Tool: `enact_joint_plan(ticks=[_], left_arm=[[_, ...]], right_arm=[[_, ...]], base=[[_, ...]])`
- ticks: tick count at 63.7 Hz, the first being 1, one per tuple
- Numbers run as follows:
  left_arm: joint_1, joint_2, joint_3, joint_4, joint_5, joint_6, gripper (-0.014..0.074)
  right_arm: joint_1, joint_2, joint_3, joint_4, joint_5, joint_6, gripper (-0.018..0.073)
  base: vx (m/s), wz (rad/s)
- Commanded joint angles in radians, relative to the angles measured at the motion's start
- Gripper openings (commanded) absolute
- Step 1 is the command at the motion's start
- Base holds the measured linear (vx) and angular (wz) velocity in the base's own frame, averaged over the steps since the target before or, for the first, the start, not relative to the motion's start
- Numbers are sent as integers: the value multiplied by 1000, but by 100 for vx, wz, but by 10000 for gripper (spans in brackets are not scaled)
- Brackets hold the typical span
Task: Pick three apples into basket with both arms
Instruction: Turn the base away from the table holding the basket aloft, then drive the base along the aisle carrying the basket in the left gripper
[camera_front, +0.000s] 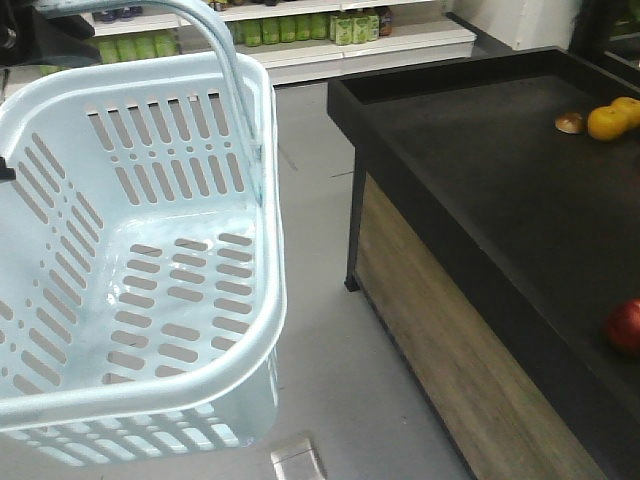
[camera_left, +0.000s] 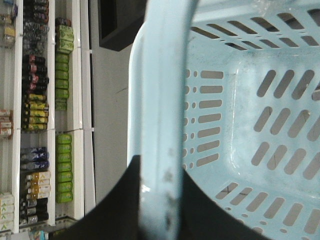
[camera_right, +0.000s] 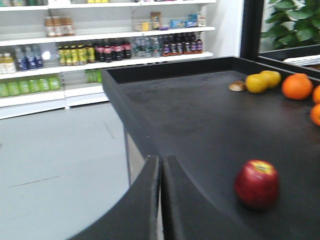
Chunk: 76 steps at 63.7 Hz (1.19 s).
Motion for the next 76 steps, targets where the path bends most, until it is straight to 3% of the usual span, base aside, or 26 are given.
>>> enact_joint_plan(ticks=[1,39,76], left_arm=[[-2,-27,-33,16,-49,-9,-6],[-2,-27,-33,16,-49,-9,-6],[-2,-27,-33,16,-49,-9,-6]], right_arm=[[-5,-14,12,0,-78,-1,-8],[-5,-14,12,0,-78,-1,-8],[-5,-14,12,0,-78,-1,-8]], base=[[10,38],[12,43],[12,23]])
